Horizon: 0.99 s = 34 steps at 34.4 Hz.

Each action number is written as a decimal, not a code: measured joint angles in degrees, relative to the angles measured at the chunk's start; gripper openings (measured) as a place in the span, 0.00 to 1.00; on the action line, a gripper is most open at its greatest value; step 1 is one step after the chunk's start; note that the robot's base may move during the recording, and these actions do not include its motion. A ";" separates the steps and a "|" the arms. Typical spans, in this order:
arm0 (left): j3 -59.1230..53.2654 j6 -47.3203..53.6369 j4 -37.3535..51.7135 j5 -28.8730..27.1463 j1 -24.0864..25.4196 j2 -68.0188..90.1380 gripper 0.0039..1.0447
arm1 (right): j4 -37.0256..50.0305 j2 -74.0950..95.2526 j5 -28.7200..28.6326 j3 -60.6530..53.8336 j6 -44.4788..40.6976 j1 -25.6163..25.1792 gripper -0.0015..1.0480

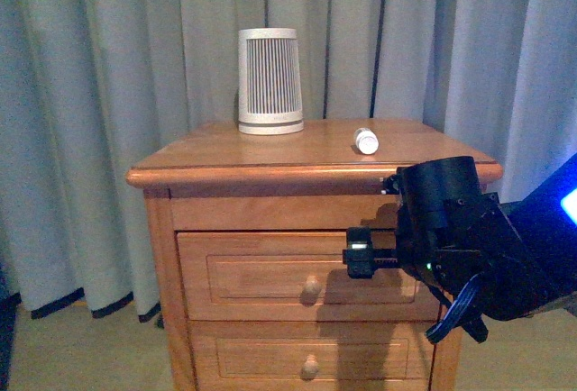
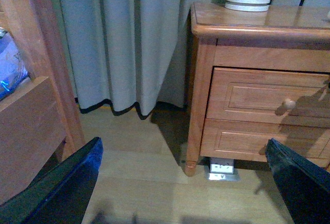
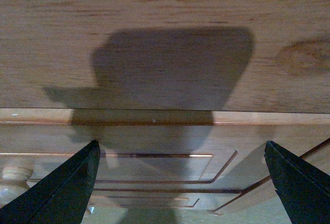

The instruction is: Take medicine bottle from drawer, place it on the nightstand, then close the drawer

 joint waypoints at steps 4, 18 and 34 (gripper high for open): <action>0.00 0.02 0.00 0.02 0.00 0.00 0.94 | 0.33 0.00 -0.15 -0.28 -0.20 -0.15 0.93; 0.00 0.00 0.00 0.00 0.00 0.00 0.94 | 1.31 -6.93 -1.73 -11.47 1.20 -0.81 0.93; 0.00 0.00 0.00 0.02 0.00 0.00 0.94 | 0.13 -44.46 1.40 -40.85 1.86 -9.51 0.93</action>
